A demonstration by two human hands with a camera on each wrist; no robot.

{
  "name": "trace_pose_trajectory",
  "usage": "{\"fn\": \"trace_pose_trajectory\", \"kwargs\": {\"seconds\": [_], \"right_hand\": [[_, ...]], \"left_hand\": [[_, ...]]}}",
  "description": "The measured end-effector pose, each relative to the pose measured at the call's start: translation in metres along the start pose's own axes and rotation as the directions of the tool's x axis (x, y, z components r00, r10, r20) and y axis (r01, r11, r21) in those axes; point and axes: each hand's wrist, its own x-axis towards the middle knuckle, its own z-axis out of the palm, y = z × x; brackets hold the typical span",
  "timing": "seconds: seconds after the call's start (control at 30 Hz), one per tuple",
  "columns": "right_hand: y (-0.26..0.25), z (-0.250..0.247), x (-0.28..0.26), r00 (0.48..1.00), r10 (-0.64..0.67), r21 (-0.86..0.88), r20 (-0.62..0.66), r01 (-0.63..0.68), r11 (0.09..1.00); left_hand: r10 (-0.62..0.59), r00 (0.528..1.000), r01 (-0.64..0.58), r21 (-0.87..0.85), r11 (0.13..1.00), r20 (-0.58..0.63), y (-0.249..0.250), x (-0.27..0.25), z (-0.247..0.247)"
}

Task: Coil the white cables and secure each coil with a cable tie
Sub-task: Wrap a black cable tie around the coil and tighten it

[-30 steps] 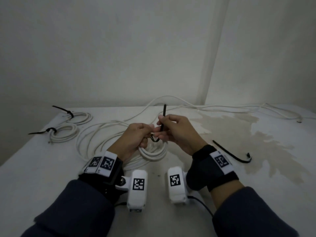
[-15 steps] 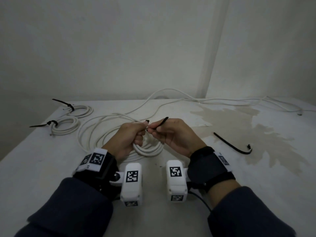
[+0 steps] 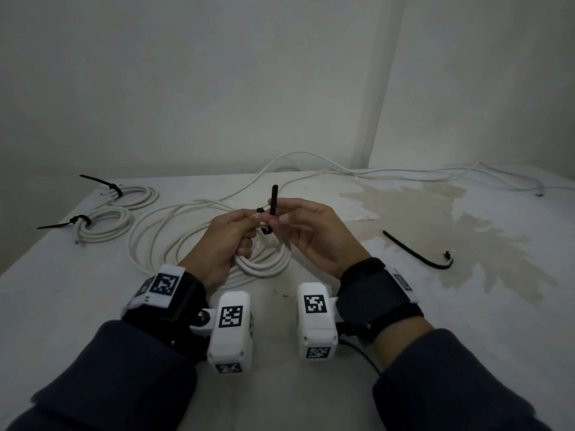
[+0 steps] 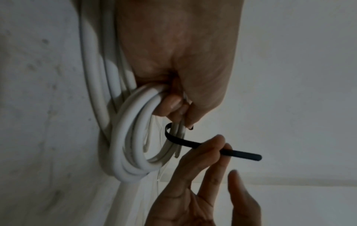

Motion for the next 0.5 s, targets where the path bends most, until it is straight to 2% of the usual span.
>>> {"fn": "trace_pose_trajectory", "kwargs": {"seconds": [0.13, 0.27, 0.37, 0.5], "right_hand": [[-0.001, -0.001, 0.001, 0.993, -0.026, -0.111, -0.113, 0.013, 0.994], [-0.001, -0.010, 0.006, 0.954, -0.126, -0.194, -0.271, 0.074, 0.978], [-0.001, -0.019, 0.009, 0.940, -0.166, -0.180, -0.299, 0.115, 0.977], [0.001, -0.022, 0.009, 0.941, -0.158, -0.189, -0.298, 0.104, 0.976]], "left_hand": [[0.036, 0.999, -0.036, 0.010, 0.999, 0.007, -0.001, 0.001, 0.001], [0.099, 0.995, -0.099, 0.048, 0.994, 0.014, 0.002, -0.002, 0.007], [0.155, 0.988, -0.157, 0.120, 0.980, 0.028, 0.003, -0.006, 0.017], [0.154, 0.988, -0.153, 0.116, 0.981, 0.006, 0.000, -0.007, 0.025]]}}
